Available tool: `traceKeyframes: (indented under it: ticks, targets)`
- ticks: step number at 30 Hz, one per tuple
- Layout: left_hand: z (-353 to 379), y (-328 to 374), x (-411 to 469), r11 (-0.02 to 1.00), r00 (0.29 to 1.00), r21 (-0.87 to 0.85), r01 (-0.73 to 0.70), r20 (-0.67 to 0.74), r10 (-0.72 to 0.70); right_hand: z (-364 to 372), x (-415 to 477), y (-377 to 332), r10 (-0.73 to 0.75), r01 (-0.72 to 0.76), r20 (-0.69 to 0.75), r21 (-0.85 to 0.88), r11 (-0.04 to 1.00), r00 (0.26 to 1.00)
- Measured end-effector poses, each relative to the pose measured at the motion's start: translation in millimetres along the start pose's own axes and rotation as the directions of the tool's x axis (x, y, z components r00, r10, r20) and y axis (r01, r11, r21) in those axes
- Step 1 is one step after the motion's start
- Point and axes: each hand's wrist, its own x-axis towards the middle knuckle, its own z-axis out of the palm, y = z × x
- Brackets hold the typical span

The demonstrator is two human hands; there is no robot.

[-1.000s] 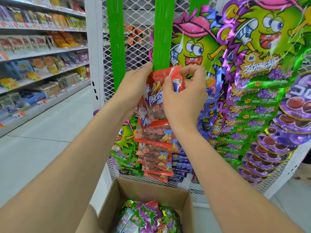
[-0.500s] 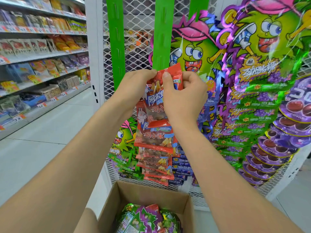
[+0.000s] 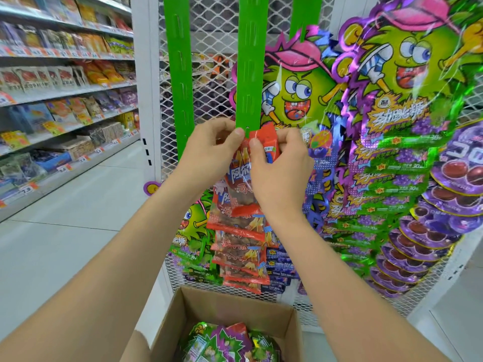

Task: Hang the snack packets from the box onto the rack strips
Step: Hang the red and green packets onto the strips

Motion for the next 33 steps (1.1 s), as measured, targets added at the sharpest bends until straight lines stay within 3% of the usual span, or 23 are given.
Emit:
traceKeyframes:
  ticks: [3,8,14,23,29,31,33]
  targets:
    - [1.3,-12.4,-2.8,0.984,0.992,0.134,-0.115,-0.034,0.12,-2.8,-4.9,12.7,-0.001,0.002,0.021,-0.015,1.0,1.0]
    - [2.0,-15.6,-3.9,0.988,0.993,0.112,-0.103,-0.041,0.108,-9.9,-5.2,16.0,-0.038,0.039,0.018,-0.05,0.998,0.999]
    - [7.2,-16.6,-0.4,0.986,0.993,0.124,-0.114,-0.022,0.118,-9.9,-0.2,15.2,0.015,-0.012,0.046,-0.074,0.997,0.999]
    - [16.4,-19.9,-1.3,0.971,0.97,0.167,-0.169,-0.146,0.194,-5.4,0.8,14.2,0.06,-0.06,0.033,-0.013,0.998,0.998]
    - [16.9,-30.1,-10.4,0.944,0.941,0.236,-0.23,-0.195,0.278,-14.6,-14.4,16.7,-0.05,0.048,-0.033,-0.064,0.997,0.998]
    - [16.7,-35.5,-24.1,0.912,0.922,0.327,-0.249,-0.21,0.327,-24.7,-26.1,20.3,-0.166,0.162,-0.069,-0.054,0.985,0.984]
    - [15.8,-46.9,-46.0,0.88,0.892,0.4,-0.257,-0.254,0.375,-36.0,-47.1,30.8,-0.315,0.315,0.017,0.003,0.949,0.949]
